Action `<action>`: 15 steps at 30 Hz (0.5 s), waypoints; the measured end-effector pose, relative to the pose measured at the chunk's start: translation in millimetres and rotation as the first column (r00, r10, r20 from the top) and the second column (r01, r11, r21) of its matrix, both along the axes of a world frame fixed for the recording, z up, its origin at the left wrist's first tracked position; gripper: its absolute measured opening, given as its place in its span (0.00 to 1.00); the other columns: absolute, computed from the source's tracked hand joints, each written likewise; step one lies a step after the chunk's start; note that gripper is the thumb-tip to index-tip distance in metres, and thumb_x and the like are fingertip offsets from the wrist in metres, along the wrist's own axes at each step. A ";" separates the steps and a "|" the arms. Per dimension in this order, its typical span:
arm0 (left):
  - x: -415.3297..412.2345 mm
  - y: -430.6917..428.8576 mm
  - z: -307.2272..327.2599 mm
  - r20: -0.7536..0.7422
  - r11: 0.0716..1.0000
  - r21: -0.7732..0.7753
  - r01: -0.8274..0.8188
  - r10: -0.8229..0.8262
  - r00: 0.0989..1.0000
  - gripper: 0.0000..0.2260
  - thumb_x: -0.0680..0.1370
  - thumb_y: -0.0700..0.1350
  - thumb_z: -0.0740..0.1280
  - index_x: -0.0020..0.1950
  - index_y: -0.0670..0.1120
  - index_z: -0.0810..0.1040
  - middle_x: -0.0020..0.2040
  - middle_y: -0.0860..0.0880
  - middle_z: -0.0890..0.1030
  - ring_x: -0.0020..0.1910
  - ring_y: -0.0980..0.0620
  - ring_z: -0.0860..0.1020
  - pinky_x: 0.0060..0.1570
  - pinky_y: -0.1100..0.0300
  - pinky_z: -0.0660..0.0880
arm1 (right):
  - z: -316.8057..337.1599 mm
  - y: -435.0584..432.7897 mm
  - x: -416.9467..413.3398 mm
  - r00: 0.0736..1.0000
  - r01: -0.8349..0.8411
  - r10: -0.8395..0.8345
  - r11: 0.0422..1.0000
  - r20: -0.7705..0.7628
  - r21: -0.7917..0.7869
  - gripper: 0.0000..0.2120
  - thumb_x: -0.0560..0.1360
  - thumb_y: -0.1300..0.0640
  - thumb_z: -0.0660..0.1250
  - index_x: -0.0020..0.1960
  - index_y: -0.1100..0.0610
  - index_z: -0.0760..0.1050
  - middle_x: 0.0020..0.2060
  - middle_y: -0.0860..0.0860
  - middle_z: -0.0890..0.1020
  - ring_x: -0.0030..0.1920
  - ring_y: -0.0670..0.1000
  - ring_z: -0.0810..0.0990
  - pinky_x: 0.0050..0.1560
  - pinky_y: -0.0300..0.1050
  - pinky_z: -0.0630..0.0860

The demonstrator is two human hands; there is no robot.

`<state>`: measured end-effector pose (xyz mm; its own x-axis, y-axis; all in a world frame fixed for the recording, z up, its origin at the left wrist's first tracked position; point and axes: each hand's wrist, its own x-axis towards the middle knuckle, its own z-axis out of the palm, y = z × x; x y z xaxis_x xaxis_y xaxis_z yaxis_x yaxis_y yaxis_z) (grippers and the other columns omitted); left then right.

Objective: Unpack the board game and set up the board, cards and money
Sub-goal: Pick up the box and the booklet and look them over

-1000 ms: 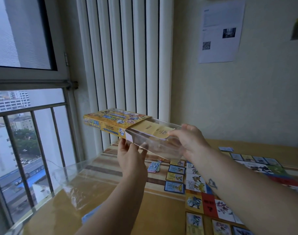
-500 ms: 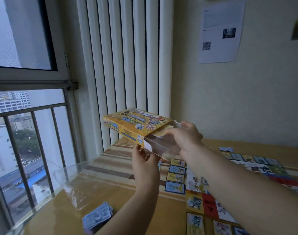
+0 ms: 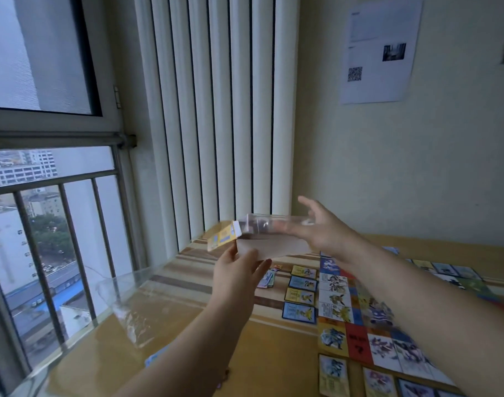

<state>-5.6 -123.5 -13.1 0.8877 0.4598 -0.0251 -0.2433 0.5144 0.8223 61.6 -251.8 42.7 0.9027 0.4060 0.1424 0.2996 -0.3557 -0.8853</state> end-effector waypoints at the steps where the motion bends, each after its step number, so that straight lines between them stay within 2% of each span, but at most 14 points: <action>1: -2.3 1.0 -0.6 -0.007 1.000 -0.021 0.017 -0.017 1.000 0.08 0.78 0.31 0.59 0.52 0.39 0.76 0.53 0.37 0.80 0.51 0.43 0.80 0.53 0.54 0.78 | -0.6 -1.3 -0.2 0.998 -0.015 0.018 0.999 0.067 -0.046 0.49 0.61 0.37 0.74 0.75 0.44 0.54 0.75 0.53 0.58 0.72 0.56 0.61 0.67 0.51 0.64; 4: -5.1 1.4 -2.2 0.006 0.996 -0.050 0.076 -0.075 0.997 0.09 0.78 0.31 0.59 0.52 0.40 0.76 0.53 0.37 0.80 0.52 0.42 0.80 0.50 0.55 0.79 | -4.5 -3.4 5.7 0.978 0.025 -0.002 0.994 0.207 -0.108 0.41 0.67 0.44 0.74 0.74 0.45 0.58 0.73 0.52 0.63 0.71 0.54 0.64 0.60 0.44 0.64; 7: -6.5 -1.9 0.1 0.040 0.989 -0.038 0.142 -0.141 0.989 0.10 0.78 0.31 0.60 0.56 0.40 0.75 0.55 0.37 0.80 0.52 0.43 0.81 0.47 0.56 0.81 | -8.0 -0.4 12.1 0.961 0.134 -0.098 0.983 0.259 -0.126 0.41 0.65 0.44 0.76 0.73 0.47 0.61 0.71 0.52 0.65 0.69 0.54 0.67 0.60 0.44 0.66; 11: -8.3 -3.2 2.9 0.085 0.981 0.002 0.193 -0.192 0.978 0.11 0.78 0.30 0.59 0.57 0.39 0.74 0.56 0.35 0.78 0.52 0.43 0.80 0.47 0.56 0.81 | -5.8 0.2 12.9 0.906 0.334 -0.271 0.930 0.326 -0.154 0.41 0.60 0.38 0.77 0.69 0.48 0.67 0.65 0.51 0.71 0.62 0.53 0.73 0.56 0.50 0.73; 13: -8.8 0.6 2.8 0.092 0.979 0.030 0.201 -0.203 0.975 0.11 0.78 0.30 0.59 0.59 0.38 0.73 0.60 0.33 0.76 0.52 0.42 0.79 0.45 0.55 0.81 | -3.7 0.6 9.7 0.873 0.389 -0.287 0.898 0.395 -0.207 0.38 0.59 0.34 0.75 0.64 0.47 0.71 0.60 0.48 0.74 0.57 0.51 0.75 0.51 0.49 0.75; 15: -8.6 8.1 4.5 0.104 0.978 0.037 0.207 -0.209 0.972 0.12 0.78 0.30 0.59 0.59 0.38 0.73 0.62 0.32 0.74 0.51 0.42 0.80 0.43 0.56 0.81 | -1.3 0.5 8.6 0.871 0.365 -0.242 0.902 0.426 -0.233 0.33 0.59 0.32 0.74 0.60 0.46 0.75 0.56 0.46 0.77 0.53 0.49 0.76 0.48 0.47 0.76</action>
<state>-14.2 -115.4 -8.7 0.9608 0.2642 0.0843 -0.2202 0.5421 0.8109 70.2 -251.3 41.4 0.8880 0.1984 0.4148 0.4218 -0.7107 -0.5631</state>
